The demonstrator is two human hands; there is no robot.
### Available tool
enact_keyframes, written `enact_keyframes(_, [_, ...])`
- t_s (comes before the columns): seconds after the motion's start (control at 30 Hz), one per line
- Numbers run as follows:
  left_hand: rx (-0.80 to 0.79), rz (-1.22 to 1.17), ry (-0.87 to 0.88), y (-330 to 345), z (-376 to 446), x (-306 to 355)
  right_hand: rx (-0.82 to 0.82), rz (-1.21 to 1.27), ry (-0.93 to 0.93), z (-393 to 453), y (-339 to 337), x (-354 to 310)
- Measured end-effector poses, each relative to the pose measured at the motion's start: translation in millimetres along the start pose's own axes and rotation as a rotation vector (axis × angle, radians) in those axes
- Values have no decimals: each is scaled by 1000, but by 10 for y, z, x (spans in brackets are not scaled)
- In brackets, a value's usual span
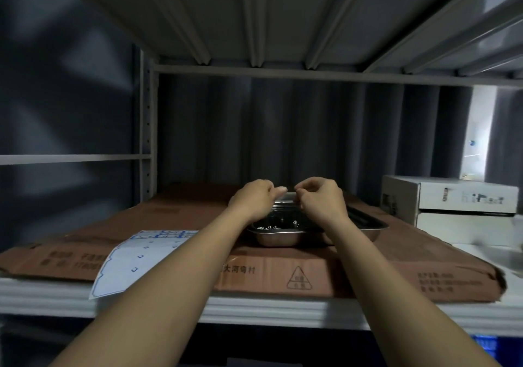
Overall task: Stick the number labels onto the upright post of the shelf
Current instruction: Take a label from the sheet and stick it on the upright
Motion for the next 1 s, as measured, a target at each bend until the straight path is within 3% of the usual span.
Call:
enact_keyframes(0.2, [-25, 199, 2, 0, -34, 89, -13, -78, -34, 13, -25, -23])
enact_keyframes(0.37, [-159, 101, 47, 63, -34, 55, 27, -122, -33, -14, -89, -67])
enact_keyframes(0.53, [-41, -43, 103, -75, -137, 115, 7, -47, -52, -87, -31, -117])
enact_keyframes(0.77, [188, -44, 111, -569, -443, 100, -8, 32, -110, -394, 215, -290])
enact_keyframes(1.0, [369, -194, 89, -1279, -1055, -245, -161, 349, -142, -892, 790, -806])
Point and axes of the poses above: each hand's wrist, its own z-axis towards the middle knuckle, its own y-axis out of the palm, x = y × z, the point moved 4 cm from there along z, towards the middle knuckle, and after that the axes turned 14 degrees about y, right-handed, at the moved point
